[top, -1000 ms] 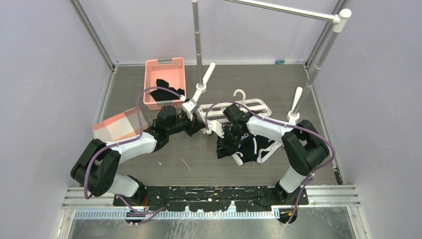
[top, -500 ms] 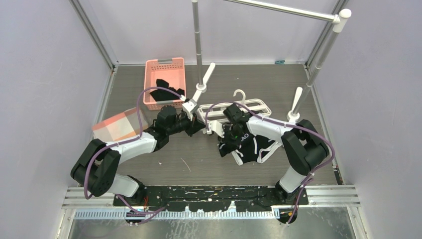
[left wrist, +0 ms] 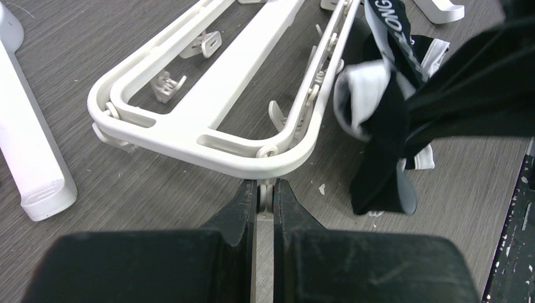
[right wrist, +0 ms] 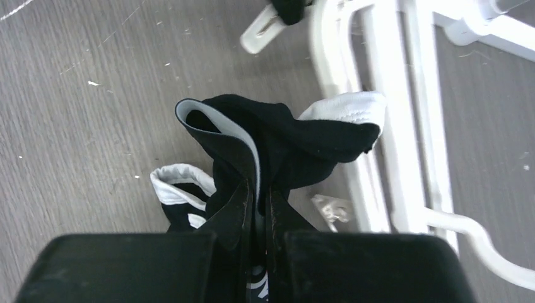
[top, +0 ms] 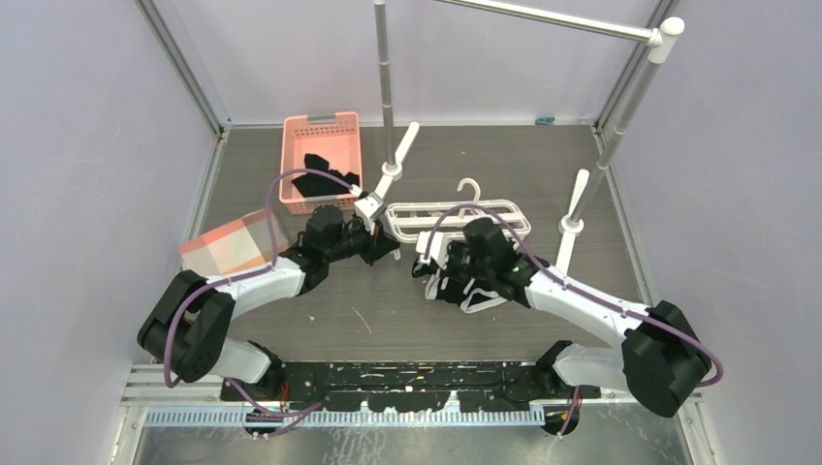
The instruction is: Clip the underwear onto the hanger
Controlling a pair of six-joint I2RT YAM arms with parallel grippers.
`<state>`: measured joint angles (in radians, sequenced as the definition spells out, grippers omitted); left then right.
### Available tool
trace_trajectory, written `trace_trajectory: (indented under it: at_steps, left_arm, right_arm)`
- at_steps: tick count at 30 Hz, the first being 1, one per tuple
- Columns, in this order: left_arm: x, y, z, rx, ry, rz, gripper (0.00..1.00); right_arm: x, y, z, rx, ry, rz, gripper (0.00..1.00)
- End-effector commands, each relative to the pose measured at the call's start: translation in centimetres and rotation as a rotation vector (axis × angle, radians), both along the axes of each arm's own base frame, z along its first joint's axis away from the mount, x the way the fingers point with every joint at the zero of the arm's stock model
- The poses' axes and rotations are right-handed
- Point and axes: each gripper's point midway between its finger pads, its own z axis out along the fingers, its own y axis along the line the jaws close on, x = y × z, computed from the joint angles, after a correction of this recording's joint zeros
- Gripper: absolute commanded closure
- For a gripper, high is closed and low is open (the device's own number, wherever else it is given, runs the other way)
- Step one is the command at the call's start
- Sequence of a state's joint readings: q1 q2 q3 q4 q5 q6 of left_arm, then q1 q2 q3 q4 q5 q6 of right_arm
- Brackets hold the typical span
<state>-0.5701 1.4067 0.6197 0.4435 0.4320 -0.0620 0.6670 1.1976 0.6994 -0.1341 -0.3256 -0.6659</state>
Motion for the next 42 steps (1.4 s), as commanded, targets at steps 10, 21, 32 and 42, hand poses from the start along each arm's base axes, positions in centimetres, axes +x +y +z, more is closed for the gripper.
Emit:
trace_trajectory:
  at_steps: [10,21,32,42]
  left_arm:
    - [0.7,-0.5,3.3,-0.05,-0.102,-0.005,1.0]
    - [0.7,-0.4,3.2,-0.047,-0.104,-0.002,1.0]
    - [0.8,-0.3,3.2,-0.044,-0.107,0.003,1.0]
    - [0.8,-0.3,3.3,-0.045,-0.109,0.001,1.0]
  right_arm:
    - [-2.7,1.8,-5.6,-0.195,-0.028,0.122,0.65]
    - [-4.0,2.4,-5.0,-0.225,0.035,0.216,0.54]
    - [-5.4,2.3,-5.8,-0.301,0.173,0.276,0.73]
    - [-3.5,3.7,-1.3,-0.187,0.108,0.289,0.4]
